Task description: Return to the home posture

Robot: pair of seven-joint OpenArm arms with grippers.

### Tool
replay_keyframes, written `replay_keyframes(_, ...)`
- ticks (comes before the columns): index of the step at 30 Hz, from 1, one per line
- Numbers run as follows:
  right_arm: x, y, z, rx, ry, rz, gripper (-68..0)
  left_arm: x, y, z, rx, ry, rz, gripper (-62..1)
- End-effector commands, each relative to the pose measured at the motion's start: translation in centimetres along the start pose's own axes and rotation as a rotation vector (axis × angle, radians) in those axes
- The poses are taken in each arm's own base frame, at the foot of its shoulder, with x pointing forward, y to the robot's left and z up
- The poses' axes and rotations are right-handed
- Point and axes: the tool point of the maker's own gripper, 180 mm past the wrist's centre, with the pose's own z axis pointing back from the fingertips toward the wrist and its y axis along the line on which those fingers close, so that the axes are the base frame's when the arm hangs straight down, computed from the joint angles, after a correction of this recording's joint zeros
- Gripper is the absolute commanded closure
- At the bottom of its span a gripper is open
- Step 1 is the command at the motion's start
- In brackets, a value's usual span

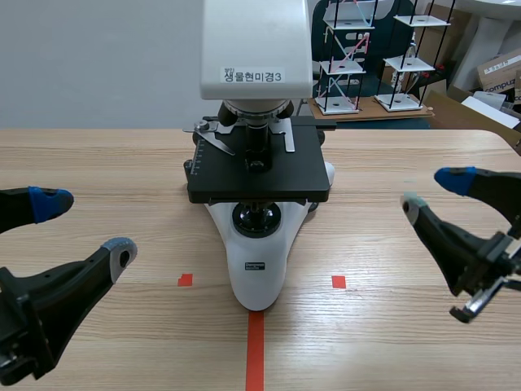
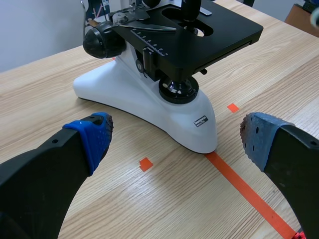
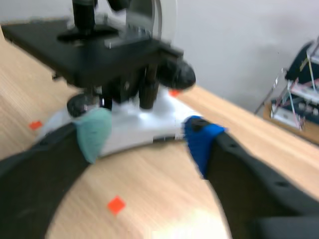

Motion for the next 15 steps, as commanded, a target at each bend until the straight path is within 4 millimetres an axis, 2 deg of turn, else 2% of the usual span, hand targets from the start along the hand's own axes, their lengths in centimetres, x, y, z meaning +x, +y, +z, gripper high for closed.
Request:
replay_keyframes(1, 1.4, -0.6, -0.2, -0.017, -0.034, 0.016, -46.5, 0.7, -0.1, -0.1, 0.001, -0.025, 0.004, -54.0)
replay_keyframes(3, 1.1, -0.1, 0.3, -0.010, 0.000, 0.001, -50.9, 0.6, -0.1, -0.1, 0.001, -0.025, 0.003, -54.0)
replay_keyframes(5, 1.3, 0.4, 0.4, 0.000, 0.030, -0.023, -51.3, 0.6, -0.1, -0.1, 0.001, -0.025, 0.003, -54.0)
replay_keyframes(9, 3.3, 1.4, 0.2, -0.015, 0.035, -0.060, -53.0, 0.6, 0.0, -0.1, 0.004, -0.025, 0.003, -54.0)
replay_keyframes(12, 4.8, 3.4, -0.4, 0.026, 0.061, -0.055, -57.5, 0.6, 0.0, -0.1, 0.004, -0.025, 0.003, -54.0)
replay_keyframes(15, 5.9, 5.3, -0.8, 0.066, 0.092, -0.055, -58.3, 0.6, 0.0, -0.1, 0.004, -0.025, 0.003, -54.0)
